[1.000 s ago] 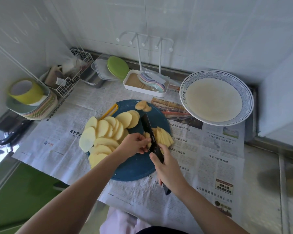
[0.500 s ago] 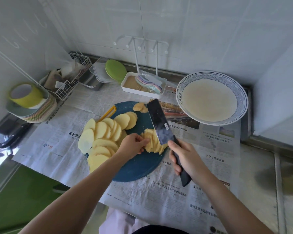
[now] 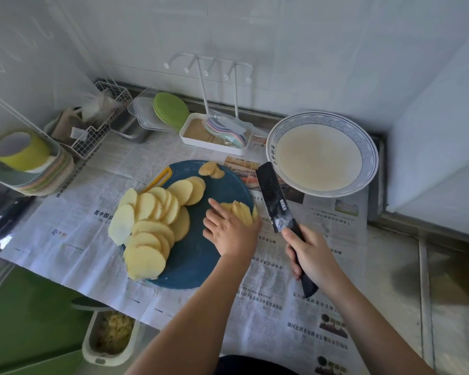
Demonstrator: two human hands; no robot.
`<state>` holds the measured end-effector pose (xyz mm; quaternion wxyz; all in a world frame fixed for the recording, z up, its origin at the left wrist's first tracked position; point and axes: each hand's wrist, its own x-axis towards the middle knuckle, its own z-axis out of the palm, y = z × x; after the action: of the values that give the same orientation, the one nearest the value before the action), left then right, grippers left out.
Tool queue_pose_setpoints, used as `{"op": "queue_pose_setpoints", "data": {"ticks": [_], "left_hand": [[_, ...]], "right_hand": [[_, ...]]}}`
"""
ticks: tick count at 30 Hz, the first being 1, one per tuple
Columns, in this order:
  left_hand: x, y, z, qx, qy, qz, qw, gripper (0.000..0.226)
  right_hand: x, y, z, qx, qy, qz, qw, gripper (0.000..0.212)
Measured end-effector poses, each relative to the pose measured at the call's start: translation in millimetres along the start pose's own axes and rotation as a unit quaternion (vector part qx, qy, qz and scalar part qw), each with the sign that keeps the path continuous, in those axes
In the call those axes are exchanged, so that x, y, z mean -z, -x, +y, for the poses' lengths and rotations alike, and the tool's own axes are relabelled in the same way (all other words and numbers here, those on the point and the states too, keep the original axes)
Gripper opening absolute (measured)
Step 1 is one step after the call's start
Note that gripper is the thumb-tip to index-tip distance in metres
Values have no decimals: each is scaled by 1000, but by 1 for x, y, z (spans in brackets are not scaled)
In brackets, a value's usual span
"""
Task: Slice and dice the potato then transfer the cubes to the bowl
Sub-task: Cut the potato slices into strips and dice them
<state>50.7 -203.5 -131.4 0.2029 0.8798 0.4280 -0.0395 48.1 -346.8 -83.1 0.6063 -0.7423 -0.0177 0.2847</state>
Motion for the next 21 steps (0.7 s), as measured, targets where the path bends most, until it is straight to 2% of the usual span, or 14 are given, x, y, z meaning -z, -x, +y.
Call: {"op": "queue_pose_setpoints", "data": {"ticks": [8,16,21], "left_hand": [[3,-8,2,-18,-25,-21,999,116],[9,-18,-21,-103,-40,-16,994,102],[18,-28,-25,-152,-81,-46,984,94]], "right_hand": [[-2,0,9,2,58,-20,998,33],[5,1,19,-18,81,-9,997,30],[2,-2,17,-9,101,-21,995,25]]}}
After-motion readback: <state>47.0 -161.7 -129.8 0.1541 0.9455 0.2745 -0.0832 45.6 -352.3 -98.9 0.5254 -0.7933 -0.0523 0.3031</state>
